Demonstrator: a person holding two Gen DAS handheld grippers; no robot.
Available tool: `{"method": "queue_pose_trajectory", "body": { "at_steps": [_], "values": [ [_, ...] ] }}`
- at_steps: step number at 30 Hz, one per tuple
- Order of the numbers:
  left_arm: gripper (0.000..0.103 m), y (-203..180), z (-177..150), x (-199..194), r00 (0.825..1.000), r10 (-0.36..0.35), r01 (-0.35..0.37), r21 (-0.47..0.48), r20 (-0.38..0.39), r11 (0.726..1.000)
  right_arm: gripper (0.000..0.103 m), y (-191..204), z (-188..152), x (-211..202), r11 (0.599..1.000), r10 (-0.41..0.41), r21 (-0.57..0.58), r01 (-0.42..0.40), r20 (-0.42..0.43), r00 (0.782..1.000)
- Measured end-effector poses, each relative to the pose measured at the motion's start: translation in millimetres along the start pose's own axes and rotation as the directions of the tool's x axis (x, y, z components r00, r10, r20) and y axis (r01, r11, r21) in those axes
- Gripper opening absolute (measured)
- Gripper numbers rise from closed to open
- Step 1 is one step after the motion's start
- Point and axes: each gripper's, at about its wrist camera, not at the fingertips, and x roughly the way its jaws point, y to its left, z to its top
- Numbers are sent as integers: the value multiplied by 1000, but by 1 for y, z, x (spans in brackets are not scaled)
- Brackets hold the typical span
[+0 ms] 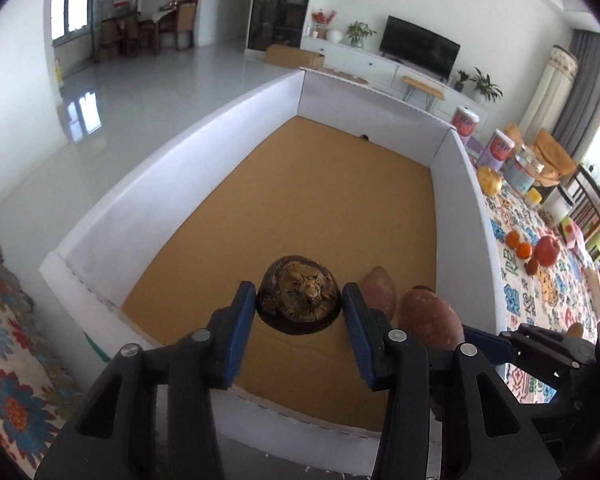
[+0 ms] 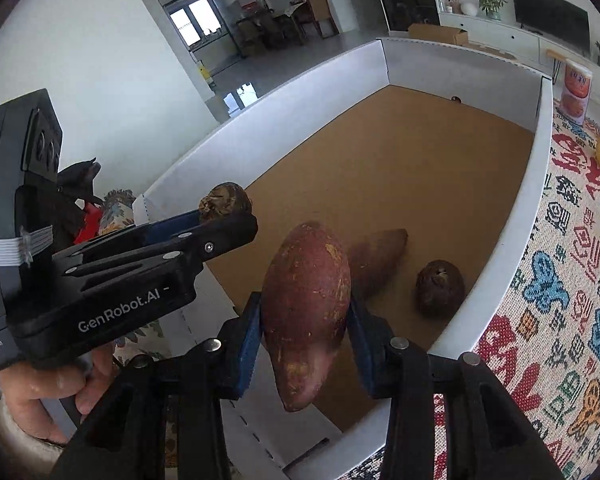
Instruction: Organize fruits
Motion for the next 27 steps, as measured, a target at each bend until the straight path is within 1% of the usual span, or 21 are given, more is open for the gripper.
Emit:
{"method": "queue_pose_trajectory", "body": {
  "at_steps": [1,2,3,4,6,7,8,9,10,11,12,13,15,17,19,20,22,24,25,26,27],
  "values": [
    [61,-3,2,-6,1000,11,-11,7,28,1000,43,-1,-1,-4,1000,-8,-2,8,14,1000],
    [73,-7,5,-11,998,10,-11,13,57,1000,50,-4,-2,-10,1000,-13,13,12,21,1000],
    [79,-12,9,-18,996,3,-5,16,91,1000,57,-9,-1,-18,999,-12,32,11,39,999],
    [86,-17,13,-25,992,-9,7,18,124,1000,59,-13,0,-33,999,-13,50,9,73,997],
    [87,-32,20,-40,983,-58,55,26,175,998,64,-22,3,-69,998,-29,67,19,158,987],
    [87,-42,22,-47,977,-90,85,34,192,996,66,-29,2,-88,997,-52,72,38,203,978],
    [89,-53,23,-54,970,-126,118,49,207,992,70,-34,0,-108,994,-87,80,69,249,965],
    [91,-66,22,-59,963,-161,149,69,217,986,77,-42,-5,-127,990,-125,93,102,294,948],
    [94,-81,21,-63,956,-199,182,93,217,979,80,-52,-11,-144,983,-171,116,140,333,927],
    [95,-96,17,-66,948,-240,219,119,208,968,86,-64,-19,-160,973,-221,146,179,362,905],
    [95,-112,11,-68,940,-283,259,145,189,955,89,-77,-30,-172,962,-265,174,213,379,887],
    [96,-130,4,-66,932,-324,297,173,160,939,90,-89,-41,-180,946,-316,203,254,386,867],
    [97,-167,-15,-56,920,-387,364,230,62,903,90,-116,-66,-188,896,-433,265,355,358,827],
    [97,-201,-41,-38,907,-419,412,282,-38,866,90,-150,-96,-188,833,-535,339,438,286,795],
    [97,-232,-68,-17,916,-386,401,337,-112,852,90,-181,-133,-189,767,-603,418,487,209,770],
    [97,-246,-81,-6,922,-363,388,358,-138,849,90,-195,-151,-186,737,-623,452,502,168,764],
    [96,-261,-99,10,937,-316,351,383,-152,855,90,-214,-179,-184,682,-654,509,525,102,750],
    [96,-270,-107,24,946,-290,324,396,-143,859,90,-225,-200,-186,643,-675,548,535,77,733],
    [96,-272,-109,30,951,-280,310,399,-134,863,90,-226,-208,-187,623,-692,561,545,71,719],
    [96,-274,-111,33,954,-273,298,402,-121,866,90,-226,-214,-189,608,-700,574,548,63,711],
    [97,-276,-112,38,959,-263,284,409,-108,867,90,-228,-216,-191,606,-696,584,540,61,715]
  ]
}}
